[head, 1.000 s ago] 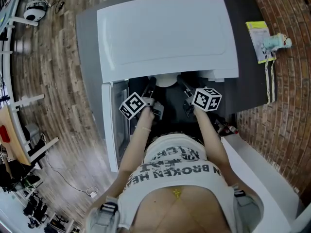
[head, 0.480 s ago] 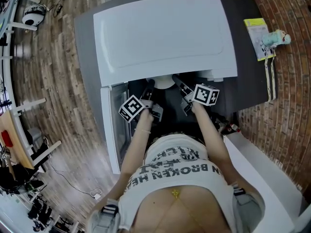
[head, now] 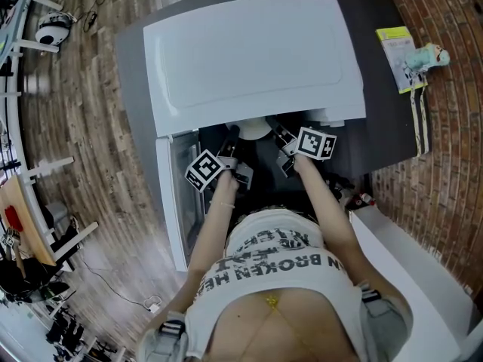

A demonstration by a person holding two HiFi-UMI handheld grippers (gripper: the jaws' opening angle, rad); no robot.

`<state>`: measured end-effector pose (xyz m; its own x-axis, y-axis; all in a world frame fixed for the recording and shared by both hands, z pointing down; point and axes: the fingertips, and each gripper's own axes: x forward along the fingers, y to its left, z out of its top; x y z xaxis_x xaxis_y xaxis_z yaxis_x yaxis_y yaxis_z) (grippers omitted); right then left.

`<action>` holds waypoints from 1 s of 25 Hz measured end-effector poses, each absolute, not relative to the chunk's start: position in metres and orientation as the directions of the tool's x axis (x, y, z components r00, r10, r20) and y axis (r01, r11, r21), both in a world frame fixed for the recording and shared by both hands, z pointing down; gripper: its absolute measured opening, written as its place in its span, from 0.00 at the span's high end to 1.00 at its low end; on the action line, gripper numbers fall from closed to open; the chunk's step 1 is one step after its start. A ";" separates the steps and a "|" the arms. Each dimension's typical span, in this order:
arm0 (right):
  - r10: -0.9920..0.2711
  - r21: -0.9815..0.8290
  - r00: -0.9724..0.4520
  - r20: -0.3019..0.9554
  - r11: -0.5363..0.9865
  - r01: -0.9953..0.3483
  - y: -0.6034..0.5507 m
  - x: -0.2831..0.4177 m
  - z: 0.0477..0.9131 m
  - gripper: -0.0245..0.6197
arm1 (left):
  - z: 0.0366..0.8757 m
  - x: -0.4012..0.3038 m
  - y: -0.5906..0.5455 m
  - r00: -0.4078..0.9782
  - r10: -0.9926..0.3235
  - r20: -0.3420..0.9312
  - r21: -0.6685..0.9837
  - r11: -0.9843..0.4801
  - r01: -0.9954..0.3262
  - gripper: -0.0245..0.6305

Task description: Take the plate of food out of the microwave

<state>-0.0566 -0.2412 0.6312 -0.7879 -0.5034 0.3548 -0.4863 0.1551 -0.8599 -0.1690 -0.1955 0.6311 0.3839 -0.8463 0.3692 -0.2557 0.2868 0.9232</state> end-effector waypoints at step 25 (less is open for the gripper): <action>-0.481 -0.855 -0.799 0.362 0.170 -0.490 -0.226 -0.053 0.611 0.89 | 0.607 -0.163 -0.176 0.343 -0.882 0.322 0.932 0.233 -0.276 0.92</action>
<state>-0.0527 -0.2260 0.6114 -0.7986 -0.4806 0.3622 -0.4901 0.1700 -0.8549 -0.1633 -0.1756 0.6074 0.3430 -0.8824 0.3221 -0.2764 0.2330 0.9324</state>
